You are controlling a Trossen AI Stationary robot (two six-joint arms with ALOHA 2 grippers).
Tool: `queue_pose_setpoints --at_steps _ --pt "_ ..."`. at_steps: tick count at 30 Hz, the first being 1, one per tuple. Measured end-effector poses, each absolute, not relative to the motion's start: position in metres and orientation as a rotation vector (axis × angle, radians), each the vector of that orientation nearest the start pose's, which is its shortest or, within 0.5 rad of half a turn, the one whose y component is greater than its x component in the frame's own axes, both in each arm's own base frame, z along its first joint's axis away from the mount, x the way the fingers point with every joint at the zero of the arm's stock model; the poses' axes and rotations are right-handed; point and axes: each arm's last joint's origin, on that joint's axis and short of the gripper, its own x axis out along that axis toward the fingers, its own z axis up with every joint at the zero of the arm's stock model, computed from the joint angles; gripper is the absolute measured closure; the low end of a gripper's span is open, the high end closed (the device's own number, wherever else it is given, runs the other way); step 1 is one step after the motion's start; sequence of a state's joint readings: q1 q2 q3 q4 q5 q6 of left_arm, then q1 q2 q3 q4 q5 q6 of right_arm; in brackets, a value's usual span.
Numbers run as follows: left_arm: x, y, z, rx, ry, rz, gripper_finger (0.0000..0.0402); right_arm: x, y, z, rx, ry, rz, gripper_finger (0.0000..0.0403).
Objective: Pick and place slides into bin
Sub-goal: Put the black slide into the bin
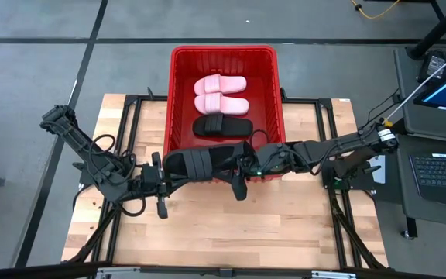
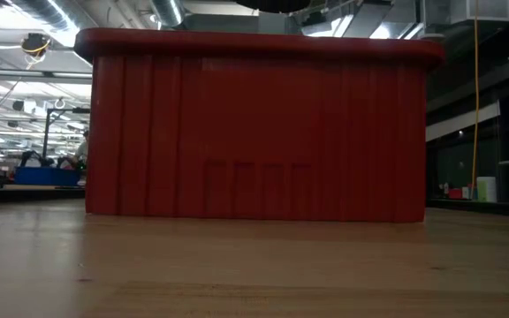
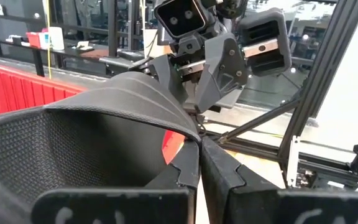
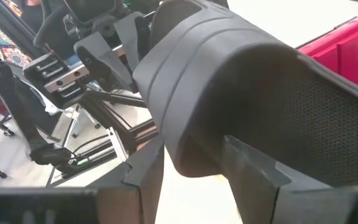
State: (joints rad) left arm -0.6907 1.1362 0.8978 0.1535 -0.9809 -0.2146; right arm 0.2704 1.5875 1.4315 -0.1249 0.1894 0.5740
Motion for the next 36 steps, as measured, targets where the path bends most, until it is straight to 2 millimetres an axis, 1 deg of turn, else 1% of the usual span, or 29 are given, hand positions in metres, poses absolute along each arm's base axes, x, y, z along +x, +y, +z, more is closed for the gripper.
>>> queue_pose_setpoints --at_steps 6,9,12,14,21,28,30,31,33,34,35,36 --pt "0.204 -0.137 0.336 -0.153 0.025 0.3 0.0399 0.357 0.094 0.361 0.506 0.291 0.0 0.0238" --pt "0.206 -0.135 0.336 -0.154 0.025 0.312 0.0399 0.36 0.095 0.355 0.5 0.311 -0.005 0.0238" --pt "0.207 -0.132 0.335 -0.15 0.029 0.317 0.0399 0.362 0.095 0.346 0.483 0.376 -0.017 0.0238" --pt "0.208 -0.132 0.335 -0.147 0.032 0.31 0.0399 0.361 0.095 0.343 0.484 0.406 -0.02 0.0238" --pt "0.208 -0.132 0.335 -0.135 0.032 0.309 0.0399 0.359 0.093 0.347 0.433 0.398 0.002 0.0238" --pt "0.208 -0.132 0.335 -0.122 0.038 0.311 0.0399 0.357 0.092 0.349 0.431 0.392 0.003 0.0238" --pt "0.208 -0.132 0.334 -0.113 0.045 0.316 0.0399 0.353 0.091 0.356 0.431 0.374 0.011 0.0238" --pt "0.208 -0.132 0.334 -0.112 0.045 0.318 0.0399 0.35 0.09 0.363 0.429 0.352 0.016 0.0238" --pt "0.208 -0.132 0.334 -0.112 0.043 0.327 0.0399 0.343 0.088 0.388 0.426 0.25 0.012 0.0238" --pt "0.207 -0.131 0.334 -0.114 0.041 0.332 0.0399 0.339 0.088 0.406 0.441 0.154 0.011 0.0238" --pt "0.207 -0.131 0.334 -0.115 0.04 0.336 0.0399 0.335 0.088 0.42 0.44 0.1 -0.003 0.0238" --pt "0.208 -0.132 0.334 -0.115 0.041 0.328 0.0399 0.329 0.088 0.43 0.433 0.088 -0.017 0.0238"
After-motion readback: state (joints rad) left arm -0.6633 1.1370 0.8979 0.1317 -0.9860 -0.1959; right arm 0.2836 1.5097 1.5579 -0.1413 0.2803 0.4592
